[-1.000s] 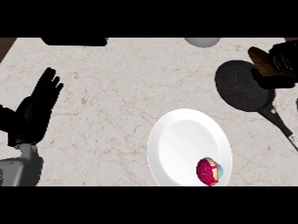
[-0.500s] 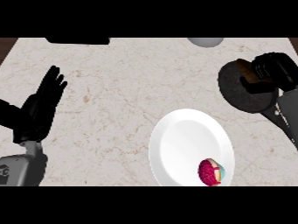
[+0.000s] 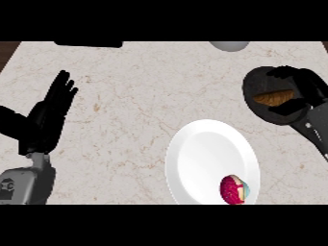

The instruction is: Pick the croissant from the plate and place it in the pan

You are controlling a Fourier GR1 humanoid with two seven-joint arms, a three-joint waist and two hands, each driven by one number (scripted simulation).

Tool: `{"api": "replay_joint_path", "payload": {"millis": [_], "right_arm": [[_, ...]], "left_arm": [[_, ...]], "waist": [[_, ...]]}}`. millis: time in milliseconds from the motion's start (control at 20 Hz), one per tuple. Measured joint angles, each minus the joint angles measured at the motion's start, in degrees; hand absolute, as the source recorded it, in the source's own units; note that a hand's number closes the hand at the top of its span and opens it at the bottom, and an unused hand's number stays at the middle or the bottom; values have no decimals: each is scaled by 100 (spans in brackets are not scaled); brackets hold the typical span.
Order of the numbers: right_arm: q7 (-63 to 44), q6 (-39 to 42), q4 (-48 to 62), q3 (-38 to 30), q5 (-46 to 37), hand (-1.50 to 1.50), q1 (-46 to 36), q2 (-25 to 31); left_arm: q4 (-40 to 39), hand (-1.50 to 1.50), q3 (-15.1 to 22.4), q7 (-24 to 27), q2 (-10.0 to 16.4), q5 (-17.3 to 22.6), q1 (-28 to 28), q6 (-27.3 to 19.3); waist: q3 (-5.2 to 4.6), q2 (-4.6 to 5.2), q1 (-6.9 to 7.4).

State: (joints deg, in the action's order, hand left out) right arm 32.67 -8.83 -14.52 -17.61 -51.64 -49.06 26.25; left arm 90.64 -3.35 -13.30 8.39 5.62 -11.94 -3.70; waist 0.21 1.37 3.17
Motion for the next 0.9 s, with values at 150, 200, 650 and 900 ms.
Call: {"api": "replay_joint_path", "payload": {"millis": [150, 200, 650, 900], "right_arm": [[396, 158, 153, -308, 315, -150, -15, 123], [498, 230, 185, -420, 440, -150, -43, 109], [1110, 2044, 598, -1543, 1642, -150, -35, 1061], [1330, 3025, 774, -1864, 2014, -150, 263, 1614]], "left_arm": [[-29, 0, -16, 23, 14, 12, 13, 33], [-50, 0, 10, 46, -24, -14, 21, 7], [8, 0, -35, 36, -2, -5, 79, 7], [34, 0, -105, -52, 57, 47, -1, 24]], "waist": [[6, 7, -1], [5, 3, -11], [9, -9, -76], [18, -1, -90]]}}
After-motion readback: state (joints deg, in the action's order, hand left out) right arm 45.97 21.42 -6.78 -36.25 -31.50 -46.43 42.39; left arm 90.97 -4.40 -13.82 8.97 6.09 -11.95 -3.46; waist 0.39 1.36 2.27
